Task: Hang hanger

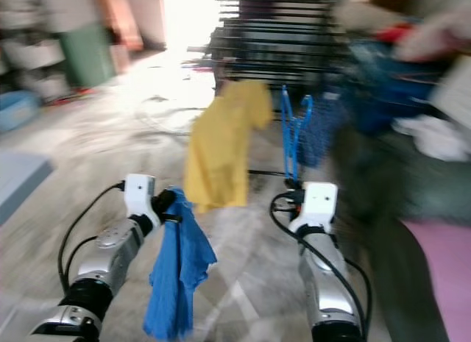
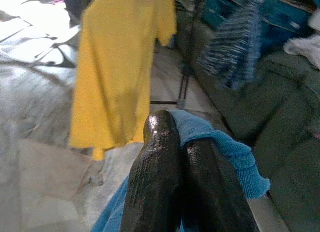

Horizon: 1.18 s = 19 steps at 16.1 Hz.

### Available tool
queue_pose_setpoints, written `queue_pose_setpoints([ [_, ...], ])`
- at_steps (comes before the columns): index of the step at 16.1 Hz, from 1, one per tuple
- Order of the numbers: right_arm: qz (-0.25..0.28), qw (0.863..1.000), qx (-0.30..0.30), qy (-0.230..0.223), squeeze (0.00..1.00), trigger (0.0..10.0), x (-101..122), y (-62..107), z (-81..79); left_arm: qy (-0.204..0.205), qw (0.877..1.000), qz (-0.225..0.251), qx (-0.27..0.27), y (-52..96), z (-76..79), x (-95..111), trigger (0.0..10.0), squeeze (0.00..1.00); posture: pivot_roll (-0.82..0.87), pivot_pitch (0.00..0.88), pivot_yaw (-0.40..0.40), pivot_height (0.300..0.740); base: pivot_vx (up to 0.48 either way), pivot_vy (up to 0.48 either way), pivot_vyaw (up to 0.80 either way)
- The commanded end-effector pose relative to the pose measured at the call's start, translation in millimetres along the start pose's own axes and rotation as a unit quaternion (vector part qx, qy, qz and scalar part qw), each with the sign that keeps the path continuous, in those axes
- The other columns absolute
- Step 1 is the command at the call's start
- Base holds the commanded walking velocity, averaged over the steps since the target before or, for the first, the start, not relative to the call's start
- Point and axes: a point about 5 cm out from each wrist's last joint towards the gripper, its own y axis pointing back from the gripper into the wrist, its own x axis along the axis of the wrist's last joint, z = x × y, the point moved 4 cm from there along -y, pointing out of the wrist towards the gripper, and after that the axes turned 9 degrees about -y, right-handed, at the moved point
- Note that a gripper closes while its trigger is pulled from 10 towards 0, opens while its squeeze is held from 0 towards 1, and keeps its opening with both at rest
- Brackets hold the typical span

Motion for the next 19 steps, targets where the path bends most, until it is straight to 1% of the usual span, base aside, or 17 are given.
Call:
queue_pose_setpoints([
  [1,0.007,1.0,-0.002,0.002,0.0,10.0,4.3,-1.6,2.8,-0.009,1.0,0.01,-0.01,-3.6,3.8,8.5,10.0,0.0,-0.27,0.0,0.016,0.74,0.0,0.394,-0.49],
  [4,0.009,1.0,-0.003,0.003,0.0,10.0,4.9,-1.9,3.3,-0.005,1.0,0.009,-0.012,-3.0,6.9,6.6,10.0,0.0,-0.27,0.0,0.018,0.74,0.0,0.326,0.0],
  [5,0.009,1.0,-0.004,0.002,0.0,10.0,4.5,-1.9,2.9,-0.01,1.0,0.017,-0.01,-2.2,7.0,8.4,10.0,0.0,-0.27,0.0,0.018,0.74,0.0,0.0,0.0],
  [6,0.009,1.0,-0.003,0.002,0.0,10.0,4.3,-1.9,2.3,-0.006,1.0,0.02,-0.01,-1.7,7.0,8.8,10.0,0.0,-0.27,0.0,0.018,0.74,0.0,0.0,0.0],
  [11,0.005,1.0,0.003,0.001,0.0,10.0,0.2,-1.2,-2.8,-0.01,1.0,0.005,-0.017,0.9,10.0,2.3,10.0,0.0,-0.26,0.0,0.028,0.74,0.0,0.0,0.0],
  [13,0.001,1.0,0.004,0.002,0.0,10.0,-4.1,2.2,-3.5,-0.011,1.0,0.003,-0.021,3.3,11.7,0.7,10.0,0.0,-0.26,0.0,0.032,0.74,0.0,0.0,0.0],
  [19,-0.006,1.0,0.006,0.002,0.0,10.0,-8.7,5.7,-4.1,-0.019,1.0,-0.009,-0.019,3.7,9.3,-0.2,10.0,0.0,-0.26,0.0,0.038,0.74,-0.369,0.0,0.0],
])
